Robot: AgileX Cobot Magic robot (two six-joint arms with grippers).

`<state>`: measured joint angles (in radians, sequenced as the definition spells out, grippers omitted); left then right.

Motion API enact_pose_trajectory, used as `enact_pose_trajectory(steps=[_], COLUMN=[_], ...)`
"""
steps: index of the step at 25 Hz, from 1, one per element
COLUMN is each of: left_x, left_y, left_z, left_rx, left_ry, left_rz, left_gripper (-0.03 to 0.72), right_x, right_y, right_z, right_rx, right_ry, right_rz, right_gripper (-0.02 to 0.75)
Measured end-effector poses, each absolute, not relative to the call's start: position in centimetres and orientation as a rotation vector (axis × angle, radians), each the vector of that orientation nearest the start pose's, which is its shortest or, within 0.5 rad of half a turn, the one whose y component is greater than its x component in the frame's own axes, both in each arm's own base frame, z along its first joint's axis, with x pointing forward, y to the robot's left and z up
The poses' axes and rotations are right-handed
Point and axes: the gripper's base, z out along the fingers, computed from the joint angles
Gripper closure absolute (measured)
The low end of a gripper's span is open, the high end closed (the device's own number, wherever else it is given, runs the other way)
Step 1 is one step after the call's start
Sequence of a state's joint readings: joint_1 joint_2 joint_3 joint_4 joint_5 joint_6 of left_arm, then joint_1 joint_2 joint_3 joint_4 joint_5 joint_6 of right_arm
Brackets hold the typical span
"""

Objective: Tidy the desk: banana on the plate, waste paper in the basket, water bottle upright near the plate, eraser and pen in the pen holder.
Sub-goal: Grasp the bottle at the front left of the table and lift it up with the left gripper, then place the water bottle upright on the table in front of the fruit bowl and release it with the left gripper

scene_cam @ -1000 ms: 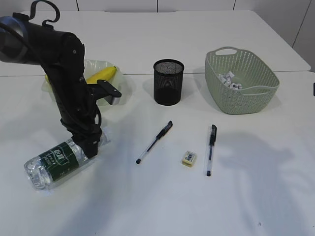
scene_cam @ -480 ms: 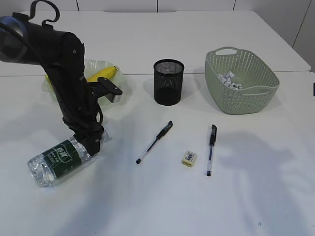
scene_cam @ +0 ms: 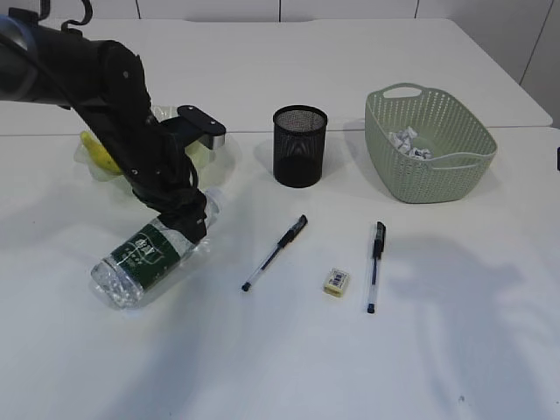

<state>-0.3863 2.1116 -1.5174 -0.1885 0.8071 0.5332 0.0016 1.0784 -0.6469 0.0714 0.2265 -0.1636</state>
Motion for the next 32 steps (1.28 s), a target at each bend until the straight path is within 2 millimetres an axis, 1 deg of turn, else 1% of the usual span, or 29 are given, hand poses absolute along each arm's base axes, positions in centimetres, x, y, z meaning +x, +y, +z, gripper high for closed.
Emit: enact_pose_trajectory(steps=[5,16,28,32], left_x=[39.6,39.1,37.9,37.5], left_y=[-17.4,-17.3,-17.0,-16.8], left_z=[16.6,21.1,26.2,27.4], left_rx=[1.111,1.049,0.983,0.974], left_ry=[2.603,2.488,2.364,2.335], left_rz=[-0.186,-0.198,-0.220,-0.218], left_gripper=[0.314,0.316,0.320,0.320], right_x=[22.1,22.1,22.1,22.1], right_y=[0.2,0.2,0.2,0.2], right_z=[27.7,27.7,27.7,27.7], right_rx=[-0.112,-0.112,-0.112,-0.112], right_ry=[2.138,2.138,2.138,2.138], right_rz=[-0.037,-0.037,-0.037,-0.037], right_gripper=[0.436,0.436,0.436,0.436])
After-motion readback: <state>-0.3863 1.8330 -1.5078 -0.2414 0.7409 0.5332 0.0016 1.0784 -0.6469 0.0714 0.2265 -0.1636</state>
